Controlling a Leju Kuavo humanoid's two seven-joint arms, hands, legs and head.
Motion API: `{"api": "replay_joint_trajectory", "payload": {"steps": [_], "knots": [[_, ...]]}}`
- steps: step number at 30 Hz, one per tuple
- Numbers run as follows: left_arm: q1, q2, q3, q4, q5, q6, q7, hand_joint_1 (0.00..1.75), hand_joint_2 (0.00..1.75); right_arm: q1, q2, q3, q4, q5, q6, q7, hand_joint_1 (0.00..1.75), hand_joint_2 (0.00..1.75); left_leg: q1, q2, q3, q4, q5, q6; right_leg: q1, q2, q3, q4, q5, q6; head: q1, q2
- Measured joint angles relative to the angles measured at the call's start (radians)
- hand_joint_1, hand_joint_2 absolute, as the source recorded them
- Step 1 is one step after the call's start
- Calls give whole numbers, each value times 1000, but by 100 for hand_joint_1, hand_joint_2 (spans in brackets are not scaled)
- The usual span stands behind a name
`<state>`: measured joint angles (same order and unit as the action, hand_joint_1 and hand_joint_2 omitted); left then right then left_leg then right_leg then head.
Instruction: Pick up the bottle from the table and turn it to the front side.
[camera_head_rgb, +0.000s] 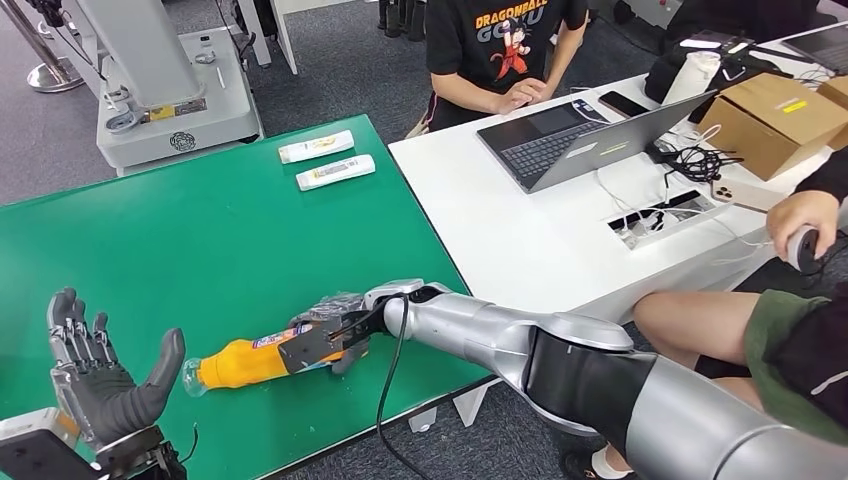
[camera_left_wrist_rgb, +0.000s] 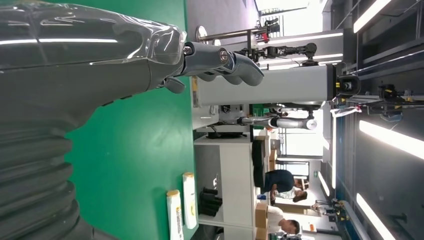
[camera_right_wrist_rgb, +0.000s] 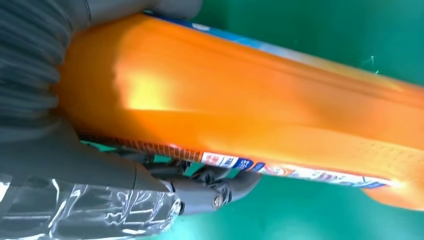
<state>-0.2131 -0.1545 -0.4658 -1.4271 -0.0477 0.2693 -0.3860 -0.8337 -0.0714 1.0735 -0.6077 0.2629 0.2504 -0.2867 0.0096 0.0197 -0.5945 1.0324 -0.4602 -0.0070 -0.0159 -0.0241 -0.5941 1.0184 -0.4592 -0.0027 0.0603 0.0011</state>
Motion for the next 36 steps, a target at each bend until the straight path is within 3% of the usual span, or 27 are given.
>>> {"api": "replay_joint_trajectory", "payload": {"steps": [9,17,23,30,36], "knots": [[-6,-1,0,10,2,0,-3,0,175,21,-8,-73,-27,-5,-120,-7,175,175,0,0,-1,0,0,0,0,0,-1,0,0,0,0,0],[0,-1,0,10,-1,12,-11,0,175,54,-32,-190,-130,29,-313,-19,175,175,0,0,-2,0,0,0,0,0,-2,0,0,0,0,0],[18,0,0,10,-5,34,-24,0,175,106,-57,-299,-244,83,-525,-75,175,175,0,0,-3,0,0,0,0,0,-3,0,0,0,0,0],[49,1,16,1,-50,89,-45,0,175,240,-92,-406,-411,120,-635,-93,175,175,0,-1,-5,0,0,0,0,-1,-4,0,0,0,0,0],[57,1,17,-9,-64,77,-32,0,175,332,-96,-462,-509,120,-701,-140,175,175,0,-1,-5,0,0,0,0,-1,-4,0,0,0,0,0]]}}
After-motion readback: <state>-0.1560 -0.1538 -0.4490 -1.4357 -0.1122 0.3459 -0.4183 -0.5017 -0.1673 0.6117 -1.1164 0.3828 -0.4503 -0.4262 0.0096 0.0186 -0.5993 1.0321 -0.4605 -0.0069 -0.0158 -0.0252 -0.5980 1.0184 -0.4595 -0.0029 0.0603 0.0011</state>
